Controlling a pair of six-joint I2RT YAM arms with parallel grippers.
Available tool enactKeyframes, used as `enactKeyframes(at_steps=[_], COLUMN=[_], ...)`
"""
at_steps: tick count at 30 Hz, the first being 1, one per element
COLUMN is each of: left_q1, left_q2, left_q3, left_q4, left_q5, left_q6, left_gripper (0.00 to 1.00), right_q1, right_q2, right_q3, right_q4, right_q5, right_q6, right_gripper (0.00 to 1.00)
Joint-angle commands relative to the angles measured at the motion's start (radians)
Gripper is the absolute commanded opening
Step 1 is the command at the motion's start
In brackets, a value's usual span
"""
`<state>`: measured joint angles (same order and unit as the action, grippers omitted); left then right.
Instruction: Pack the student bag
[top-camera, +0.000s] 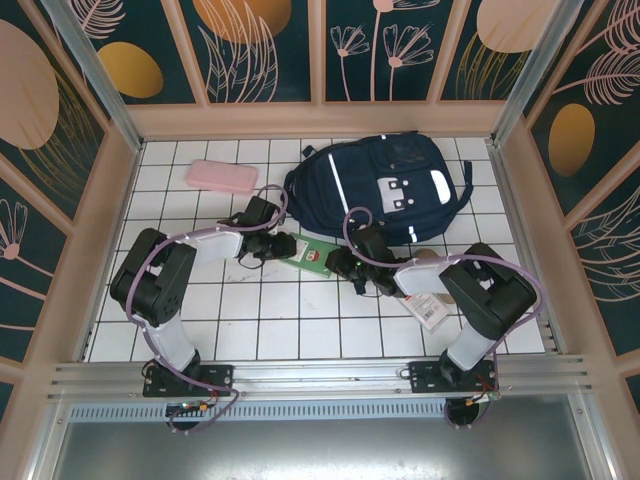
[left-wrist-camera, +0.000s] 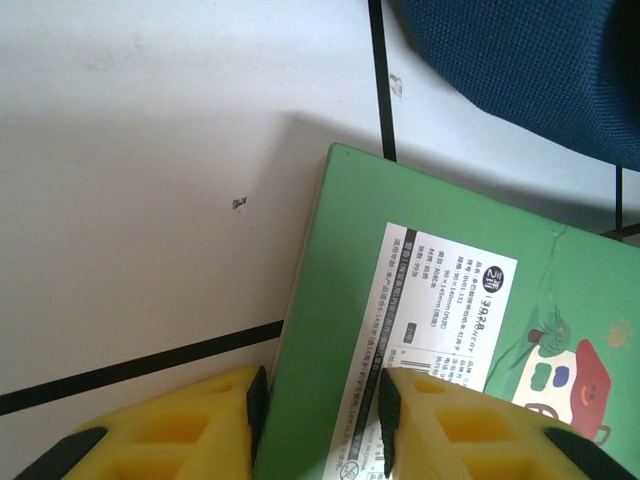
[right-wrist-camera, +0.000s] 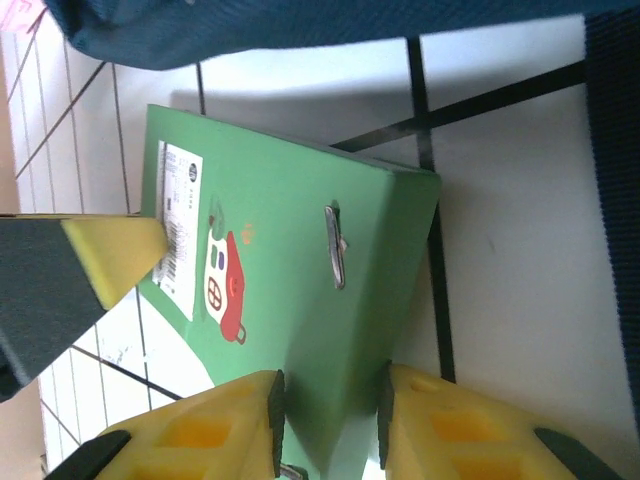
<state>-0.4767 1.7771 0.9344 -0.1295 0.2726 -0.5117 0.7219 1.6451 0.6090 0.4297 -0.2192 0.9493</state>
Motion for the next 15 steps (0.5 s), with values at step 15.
enactKeyframes(at_steps=[15], left_q1=[-0.036], left_q2=[-0.057], left_q3=[-0.049], left_q4=[-0.003], left_q5=[0.251], left_q6=[-0.114], left_gripper=[0.36], right_q1=[0.043], right_q2=[-0.038], right_q3=[0.063], right_q4=[0.326], right_q5=[-0.095], right_q6=[-0.005], right_gripper=[0.33])
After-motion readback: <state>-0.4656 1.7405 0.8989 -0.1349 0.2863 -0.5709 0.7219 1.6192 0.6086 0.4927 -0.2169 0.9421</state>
